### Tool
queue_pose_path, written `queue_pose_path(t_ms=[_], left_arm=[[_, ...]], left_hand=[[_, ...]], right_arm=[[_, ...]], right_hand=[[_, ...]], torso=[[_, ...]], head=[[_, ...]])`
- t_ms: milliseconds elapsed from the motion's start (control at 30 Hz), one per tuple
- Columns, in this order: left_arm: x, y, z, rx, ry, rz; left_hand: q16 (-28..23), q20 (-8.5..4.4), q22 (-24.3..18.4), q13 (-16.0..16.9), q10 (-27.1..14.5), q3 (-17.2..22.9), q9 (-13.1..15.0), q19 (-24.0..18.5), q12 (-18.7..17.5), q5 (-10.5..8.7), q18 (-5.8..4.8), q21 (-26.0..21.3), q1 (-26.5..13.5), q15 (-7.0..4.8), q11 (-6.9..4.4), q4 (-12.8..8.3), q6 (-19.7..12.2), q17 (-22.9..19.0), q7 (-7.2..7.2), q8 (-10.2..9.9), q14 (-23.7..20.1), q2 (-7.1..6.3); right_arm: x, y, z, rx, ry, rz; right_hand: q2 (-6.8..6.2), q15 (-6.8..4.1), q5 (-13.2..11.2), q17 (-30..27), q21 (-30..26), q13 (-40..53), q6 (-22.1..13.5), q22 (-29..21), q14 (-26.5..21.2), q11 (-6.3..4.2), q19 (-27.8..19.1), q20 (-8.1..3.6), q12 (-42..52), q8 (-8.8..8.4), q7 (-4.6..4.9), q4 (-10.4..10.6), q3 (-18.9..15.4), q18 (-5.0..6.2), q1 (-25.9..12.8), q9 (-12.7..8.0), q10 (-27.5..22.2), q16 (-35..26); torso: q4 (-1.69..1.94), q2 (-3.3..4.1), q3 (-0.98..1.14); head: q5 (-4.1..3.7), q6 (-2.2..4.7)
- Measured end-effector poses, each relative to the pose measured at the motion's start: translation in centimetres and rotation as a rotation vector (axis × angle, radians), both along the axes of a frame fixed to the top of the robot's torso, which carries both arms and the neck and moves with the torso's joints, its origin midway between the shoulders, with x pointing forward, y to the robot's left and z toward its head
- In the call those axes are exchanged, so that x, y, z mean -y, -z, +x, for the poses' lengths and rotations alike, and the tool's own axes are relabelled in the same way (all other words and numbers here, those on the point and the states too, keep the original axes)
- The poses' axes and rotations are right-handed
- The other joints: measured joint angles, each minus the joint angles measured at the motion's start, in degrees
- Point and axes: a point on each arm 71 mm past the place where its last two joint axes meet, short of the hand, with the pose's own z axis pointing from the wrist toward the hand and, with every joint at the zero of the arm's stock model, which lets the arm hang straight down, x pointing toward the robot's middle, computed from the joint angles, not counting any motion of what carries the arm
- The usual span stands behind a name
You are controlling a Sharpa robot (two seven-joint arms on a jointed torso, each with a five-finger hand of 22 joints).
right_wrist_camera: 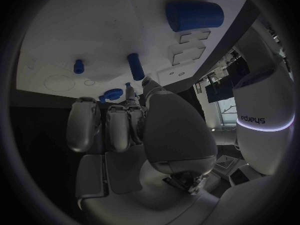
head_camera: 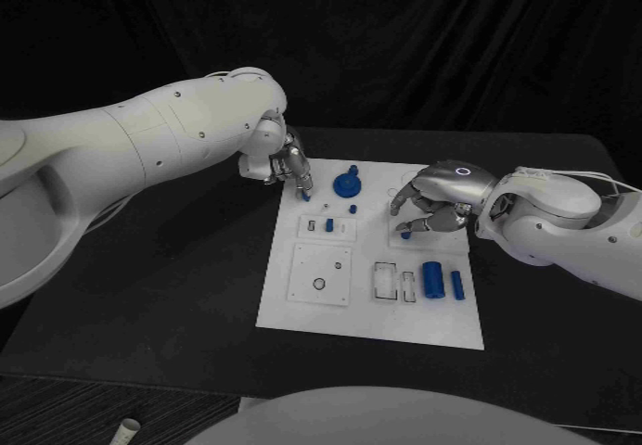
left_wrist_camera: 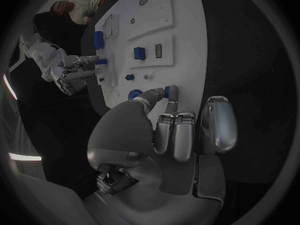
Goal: Assemble the parts on the task board
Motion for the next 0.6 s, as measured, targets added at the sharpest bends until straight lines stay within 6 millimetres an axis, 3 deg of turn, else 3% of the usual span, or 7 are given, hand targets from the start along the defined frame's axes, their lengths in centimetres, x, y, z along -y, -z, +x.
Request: queue_pose_path(t_ms=[267,600], left_arm=[[0.2,0.1,-0.3,0.006,0.005,-0.008],[0.7,0.4,-1.5,0.002,0.028,-0.006]], left_hand=[[0.00,0.00,0.00,0.00,0.00,0.55,1.43,0.00,0.00,1.53,0.00,0.23,-1.25,0.00,0.00,0.55,0.00,0.00,0.01,0.99,0.00,-0.72],[0.00,0.00,0.00,0.00,0.00,0.74,1.65,0.00,0.00,1.35,0.00,0.23,-1.54,0.00,0.00,0.73,0.03,0.00,0.03,0.99,0.00,-0.87]], right_arm=[[0.2,0.1,0.0,-0.005,0.007,-0.006],[0.4,0.1,0.0,-0.009,0.014,-0.011]], right_hand=[[0.00,0.00,0.00,0.00,-0.27,-0.13,0.00,0.00,0.00,0.00,0.00,0.00,0.00,0.00,0.00,0.00,0.00,0.00,0.00,0.00,0.00,0.00],[0.00,0.00,0.00,0.00,-0.27,-0.20,0.00,-0.01,0.00,0.21,0.00,0.00,-0.33,0.00,0.00,0.00,0.00,0.00,0.00,0.00,-0.21,-0.21]], torso=[[0.03,-0.01,0.01],[0.10,-0.09,0.08]], head=[[0.18,0.00],[0.44,0.00]])
